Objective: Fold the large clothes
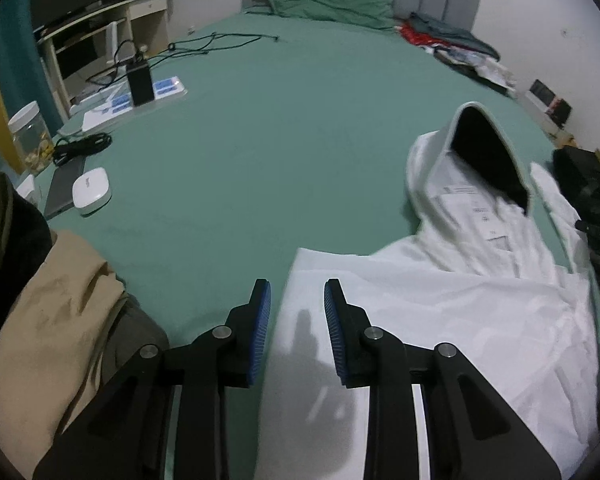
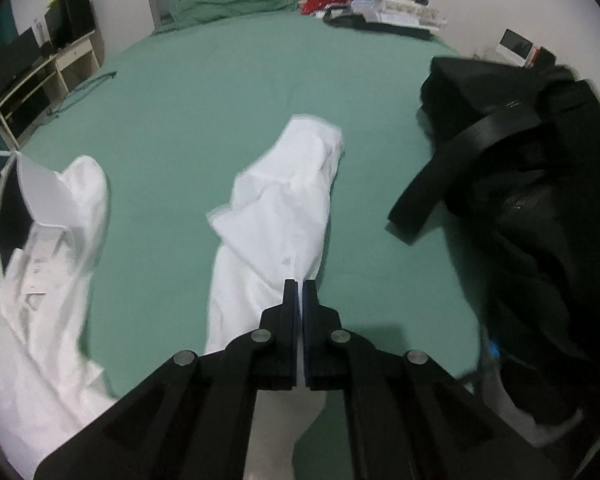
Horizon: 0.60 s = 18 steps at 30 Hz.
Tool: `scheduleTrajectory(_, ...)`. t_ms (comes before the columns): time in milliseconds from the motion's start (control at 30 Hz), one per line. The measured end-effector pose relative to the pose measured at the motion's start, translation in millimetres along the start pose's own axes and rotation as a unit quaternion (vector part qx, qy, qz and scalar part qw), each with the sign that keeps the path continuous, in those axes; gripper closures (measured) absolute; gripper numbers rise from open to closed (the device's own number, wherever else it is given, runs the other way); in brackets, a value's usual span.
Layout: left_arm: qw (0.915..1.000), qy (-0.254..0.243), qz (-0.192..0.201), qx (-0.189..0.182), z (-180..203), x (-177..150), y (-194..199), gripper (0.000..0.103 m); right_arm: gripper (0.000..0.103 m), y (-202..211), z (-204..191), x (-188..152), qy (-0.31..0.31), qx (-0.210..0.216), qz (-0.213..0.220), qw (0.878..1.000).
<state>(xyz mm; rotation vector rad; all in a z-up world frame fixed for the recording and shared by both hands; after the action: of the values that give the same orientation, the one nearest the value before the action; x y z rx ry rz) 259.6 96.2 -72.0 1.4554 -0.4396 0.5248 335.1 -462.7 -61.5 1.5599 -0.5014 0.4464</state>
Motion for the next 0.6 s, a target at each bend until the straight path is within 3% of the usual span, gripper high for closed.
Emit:
scheduleTrajectory(233, 0.9992, -0.011, -0.01, -0.036, 17.5, -16.5, 21.7, 0.073, 0.101, 76.0, -29.7, -13.9, 0.026, -0.018, 0.026, 0.999)
scheduleTrajectory(600, 0.9977, -0.02, -0.022, -0.062, 18.8, -54.1, 51.5, 0.073, 0.101, 137.0, -112.8, -56.0, 0.044, -0.02, 0.073, 0.996)
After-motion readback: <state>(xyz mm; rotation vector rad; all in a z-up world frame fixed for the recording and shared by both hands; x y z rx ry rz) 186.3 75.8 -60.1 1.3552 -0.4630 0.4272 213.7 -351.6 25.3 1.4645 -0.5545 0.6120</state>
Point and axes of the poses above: each gripper's, at about its wrist camera, not at the fingertips, and y roughly against the way its jaws point, z to its right, x to its top, the point moved 2 cm from there along -y, roughly the way its jaws point, and after that the axes turned 2 degrees about -y, right-handed, at the moved point
